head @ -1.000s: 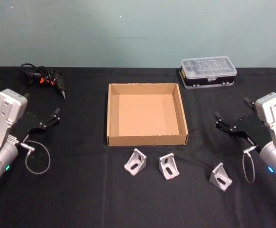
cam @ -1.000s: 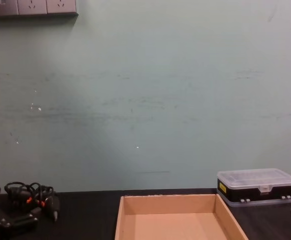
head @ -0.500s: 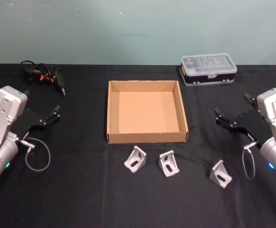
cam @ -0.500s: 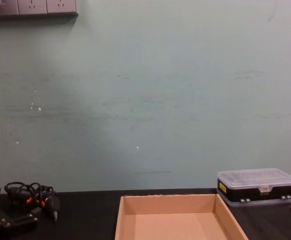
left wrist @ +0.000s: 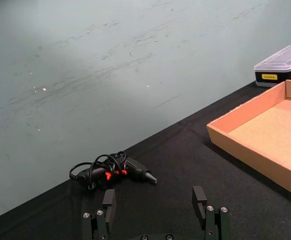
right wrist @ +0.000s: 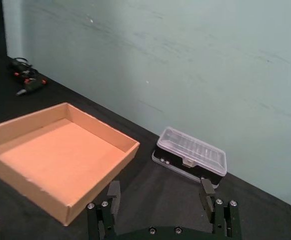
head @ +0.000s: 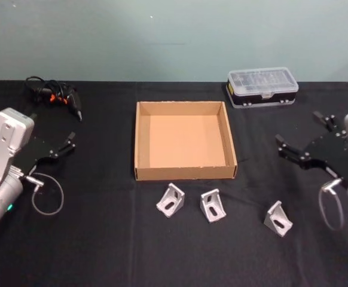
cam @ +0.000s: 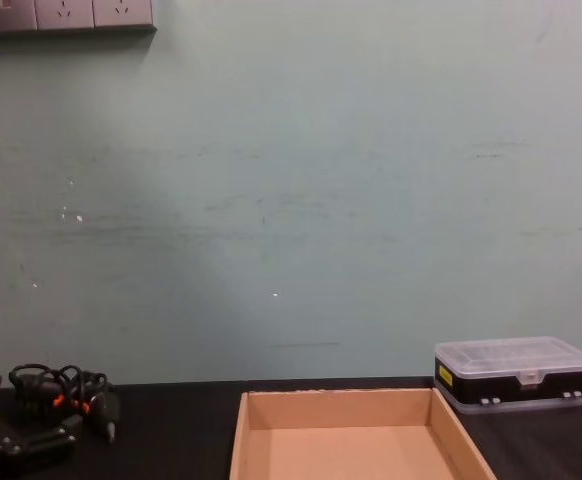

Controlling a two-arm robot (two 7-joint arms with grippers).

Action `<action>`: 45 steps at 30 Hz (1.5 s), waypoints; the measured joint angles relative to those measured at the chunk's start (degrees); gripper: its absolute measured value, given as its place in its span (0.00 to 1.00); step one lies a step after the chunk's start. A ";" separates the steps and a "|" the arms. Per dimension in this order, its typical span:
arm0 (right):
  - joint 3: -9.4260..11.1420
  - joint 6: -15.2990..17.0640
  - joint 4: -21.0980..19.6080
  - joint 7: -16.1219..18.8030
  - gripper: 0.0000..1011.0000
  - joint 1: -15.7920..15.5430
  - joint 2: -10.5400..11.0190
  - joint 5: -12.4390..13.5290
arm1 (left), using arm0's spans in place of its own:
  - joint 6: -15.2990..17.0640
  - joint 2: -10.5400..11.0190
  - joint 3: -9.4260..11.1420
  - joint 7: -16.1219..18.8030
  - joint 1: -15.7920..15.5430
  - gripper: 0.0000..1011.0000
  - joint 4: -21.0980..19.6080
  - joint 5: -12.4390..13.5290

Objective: Use one hand to pick up the angle iron from the table and place it into the box.

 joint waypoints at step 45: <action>8.35 18.97 -11.24 15.07 0.99 -13.43 4.05 14.77 | 0.00 0.00 0.00 0.00 0.00 0.99 0.00 0.00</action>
